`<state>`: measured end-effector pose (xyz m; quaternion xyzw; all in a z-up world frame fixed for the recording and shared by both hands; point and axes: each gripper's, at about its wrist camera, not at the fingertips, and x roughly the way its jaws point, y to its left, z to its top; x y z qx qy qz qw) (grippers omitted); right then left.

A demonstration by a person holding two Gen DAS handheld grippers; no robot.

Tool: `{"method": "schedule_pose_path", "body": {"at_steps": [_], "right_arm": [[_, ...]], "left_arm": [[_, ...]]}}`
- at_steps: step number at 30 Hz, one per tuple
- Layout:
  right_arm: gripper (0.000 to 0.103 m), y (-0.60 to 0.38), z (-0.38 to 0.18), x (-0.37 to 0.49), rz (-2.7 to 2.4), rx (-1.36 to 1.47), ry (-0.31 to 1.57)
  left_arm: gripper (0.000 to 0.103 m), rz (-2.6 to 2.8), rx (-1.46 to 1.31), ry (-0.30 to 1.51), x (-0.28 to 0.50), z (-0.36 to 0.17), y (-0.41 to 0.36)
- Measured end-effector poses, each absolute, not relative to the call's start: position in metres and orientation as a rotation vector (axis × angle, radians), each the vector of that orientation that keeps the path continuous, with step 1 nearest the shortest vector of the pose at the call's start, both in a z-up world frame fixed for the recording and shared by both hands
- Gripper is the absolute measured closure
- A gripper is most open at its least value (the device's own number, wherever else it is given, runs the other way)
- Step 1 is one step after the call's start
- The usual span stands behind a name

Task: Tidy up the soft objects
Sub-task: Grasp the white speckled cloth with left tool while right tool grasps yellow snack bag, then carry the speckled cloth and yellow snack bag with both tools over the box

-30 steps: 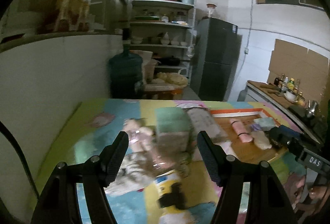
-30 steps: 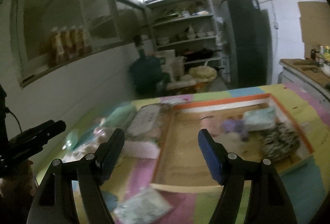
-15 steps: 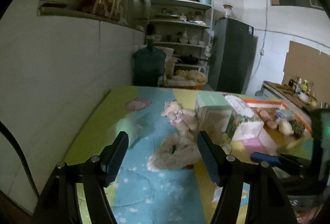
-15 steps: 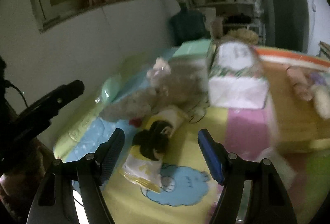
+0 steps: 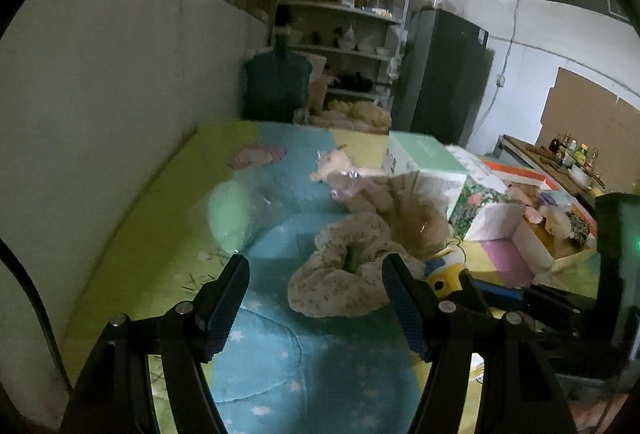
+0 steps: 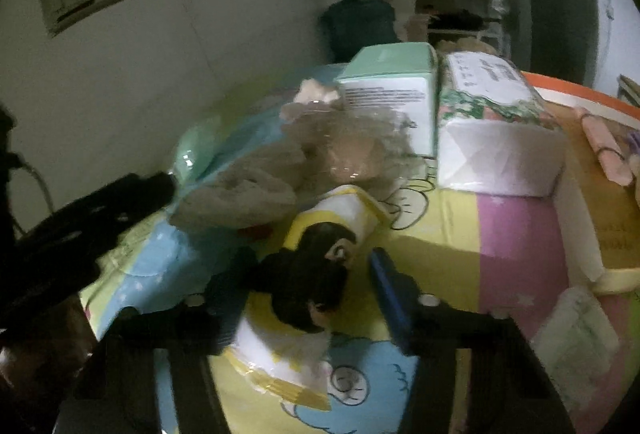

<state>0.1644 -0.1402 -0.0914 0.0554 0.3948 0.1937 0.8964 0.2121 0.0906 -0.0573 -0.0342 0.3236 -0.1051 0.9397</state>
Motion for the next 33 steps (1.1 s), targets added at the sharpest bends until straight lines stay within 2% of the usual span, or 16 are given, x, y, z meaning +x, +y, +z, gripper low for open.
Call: {"method": "schedule_pose_path", "body": {"at_steps": [11, 17, 19, 20, 22, 26, 33], "right_arm": [[0.055, -0.152, -0.091, 0.154, 0.409, 0.133, 0.806], [0.055, -0.161, -0.085, 0.145, 0.401, 0.143, 0.78], [0.055, -0.163, -0.082, 0.143, 0.4, 0.148, 0.771], [0.055, -0.165, -0.082, 0.141, 0.4, 0.15, 0.768], [0.055, -0.167, -0.08, 0.139, 0.401, 0.154, 0.762], [0.055, -0.171, -0.076, 0.134, 0.406, 0.157, 0.749], [0.055, -0.176, -0.062, 0.125, 0.405, 0.16, 0.7]], "left_arm": [[0.034, -0.256, -0.075, 0.779, 0.233, -0.083, 0.079], [0.041, -0.253, -0.105, 0.826, 0.237, -0.089, 0.082], [0.065, -0.262, -0.119, 0.822, 0.237, -0.089, 0.085], [0.069, -0.256, -0.127, 0.816, 0.237, -0.089, 0.086], [0.088, -0.273, -0.163, 0.818, 0.237, -0.09, 0.091], [0.093, -0.284, -0.195, 0.8, 0.233, -0.089, 0.092], [0.093, -0.28, -0.204, 0.751, 0.223, -0.074, 0.09]]}}
